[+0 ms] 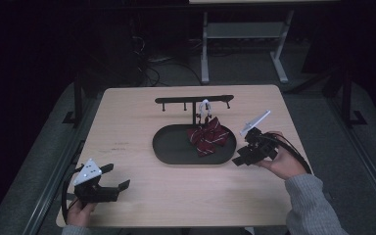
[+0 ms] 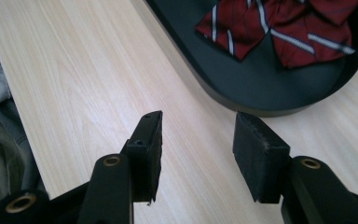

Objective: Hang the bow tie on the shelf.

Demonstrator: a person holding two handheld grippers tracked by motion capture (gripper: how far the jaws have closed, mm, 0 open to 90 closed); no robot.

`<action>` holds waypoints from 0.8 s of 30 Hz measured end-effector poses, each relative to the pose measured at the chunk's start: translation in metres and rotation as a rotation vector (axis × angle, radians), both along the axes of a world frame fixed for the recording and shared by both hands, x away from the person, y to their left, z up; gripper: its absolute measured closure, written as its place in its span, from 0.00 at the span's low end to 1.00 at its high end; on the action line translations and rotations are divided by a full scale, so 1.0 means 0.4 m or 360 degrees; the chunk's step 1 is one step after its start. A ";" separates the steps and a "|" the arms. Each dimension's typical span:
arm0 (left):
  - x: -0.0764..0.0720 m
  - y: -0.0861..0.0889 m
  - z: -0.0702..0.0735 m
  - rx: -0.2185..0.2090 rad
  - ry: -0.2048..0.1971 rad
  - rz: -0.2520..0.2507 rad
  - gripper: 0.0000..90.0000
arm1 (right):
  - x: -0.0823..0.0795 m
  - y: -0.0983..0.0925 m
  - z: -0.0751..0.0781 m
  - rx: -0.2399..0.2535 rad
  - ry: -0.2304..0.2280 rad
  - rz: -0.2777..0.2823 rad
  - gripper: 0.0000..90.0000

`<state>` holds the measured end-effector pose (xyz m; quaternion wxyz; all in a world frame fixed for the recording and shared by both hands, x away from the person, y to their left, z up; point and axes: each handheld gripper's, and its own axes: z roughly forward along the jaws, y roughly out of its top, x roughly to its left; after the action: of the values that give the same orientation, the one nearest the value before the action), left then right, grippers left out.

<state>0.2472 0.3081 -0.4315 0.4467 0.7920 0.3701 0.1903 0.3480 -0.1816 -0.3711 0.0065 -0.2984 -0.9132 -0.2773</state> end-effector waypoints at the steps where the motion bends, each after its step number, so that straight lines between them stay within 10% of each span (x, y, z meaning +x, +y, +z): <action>1: 0.000 0.000 0.000 -0.0001 0.0000 0.0001 0.15 | -0.004 -0.001 -0.005 0.0006 0.0005 -0.0001 0.57; 24: 0.000 -0.005 -0.004 0.0000 0.0000 -0.0001 0.15 | -0.098 -0.053 -0.110 0.0061 0.0036 -0.0064 0.56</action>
<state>0.2472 0.3060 -0.4331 0.4467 0.7921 0.3698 0.1902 0.3088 -0.2029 -0.4151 0.0172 -0.3196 -0.9014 -0.2915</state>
